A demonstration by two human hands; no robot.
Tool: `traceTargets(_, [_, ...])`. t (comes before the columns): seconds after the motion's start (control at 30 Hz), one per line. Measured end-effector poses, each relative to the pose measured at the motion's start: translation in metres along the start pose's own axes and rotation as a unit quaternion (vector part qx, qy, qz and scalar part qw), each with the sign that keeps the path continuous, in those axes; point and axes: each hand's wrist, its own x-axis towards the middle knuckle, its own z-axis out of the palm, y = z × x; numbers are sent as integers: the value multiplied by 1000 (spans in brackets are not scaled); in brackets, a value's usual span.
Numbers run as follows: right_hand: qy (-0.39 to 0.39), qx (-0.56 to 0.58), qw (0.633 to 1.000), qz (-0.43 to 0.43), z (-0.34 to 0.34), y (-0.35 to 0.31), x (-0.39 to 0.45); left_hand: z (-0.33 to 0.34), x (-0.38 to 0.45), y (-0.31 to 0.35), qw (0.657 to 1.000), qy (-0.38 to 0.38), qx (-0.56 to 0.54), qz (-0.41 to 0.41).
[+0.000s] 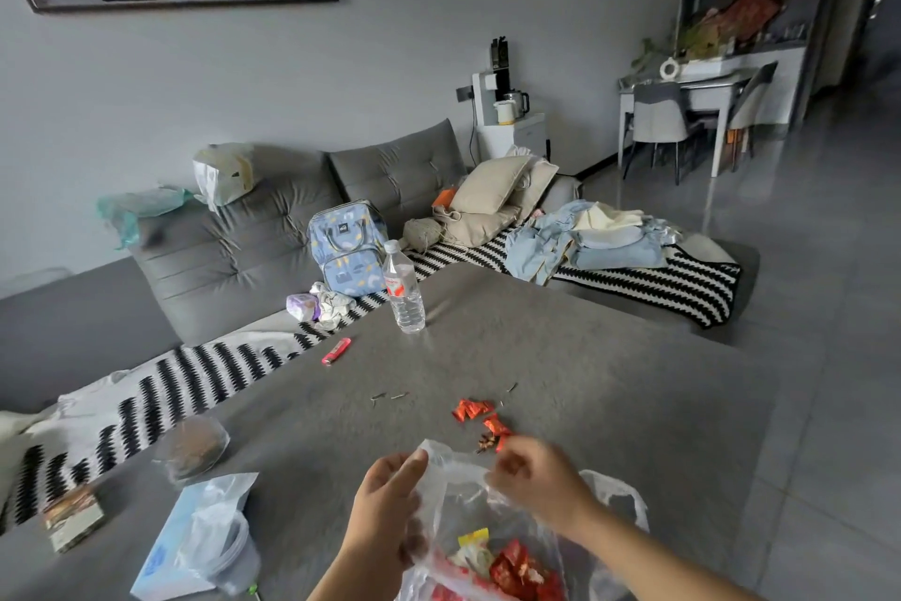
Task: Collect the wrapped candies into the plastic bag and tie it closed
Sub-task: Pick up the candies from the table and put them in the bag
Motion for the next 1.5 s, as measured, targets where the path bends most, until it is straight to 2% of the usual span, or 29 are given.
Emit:
traceTargets(0.07, [84, 4, 996, -8, -13, -3, 24, 2, 3, 6, 1000, 5, -3, 3])
traceTargets(0.17, [127, 3, 992, 3, -23, 0, 55, 5, 8, 11, 1000, 11, -13, 5])
traceTargets(0.47, [83, -130, 987, 32, 14, 60, 120, 2, 27, 12, 998, -15, -45, 36])
traceTargets(0.53, [75, -156, 985, 4, 29, 71, 130, 3, 31, 8, 997, -13, -47, 52])
traceTargets(0.63, [14, -204, 979, -26, 51, 84, 140, 2, 36, -1, 997, 1, -42, 67])
traceTargets(0.73, [7, -304, 951, -55, 65, 86, 148, -1, 39, -7, 996, 17, -27, 79])
traceTargets(0.83, [-16, -346, 934, -88, 76, 83, 155, -3, 42, -9, 996, 24, -32, 76])
traceTargets(0.97, [38, -380, 907, -174, 81, 86, 155, -2, 45, -7, 996, 28, -36, 72])
traceTargets(1.1, [84, -374, 907, -176, 84, 90, 142, 4, 47, -1, 997, 30, -42, 63])
traceTargets(1.37, [120, -406, 886, -187, 92, 88, 135, 10, 41, -1, 996, 14, -71, 44])
traceTargets(1.43, [110, -383, 900, -176, 91, 91, 134, 9, 39, -1, 996, 23, -74, 35])
traceTargets(1.5, [85, -306, 939, -131, 83, 90, 136, 9, 37, 0, 996, 26, -74, 34])
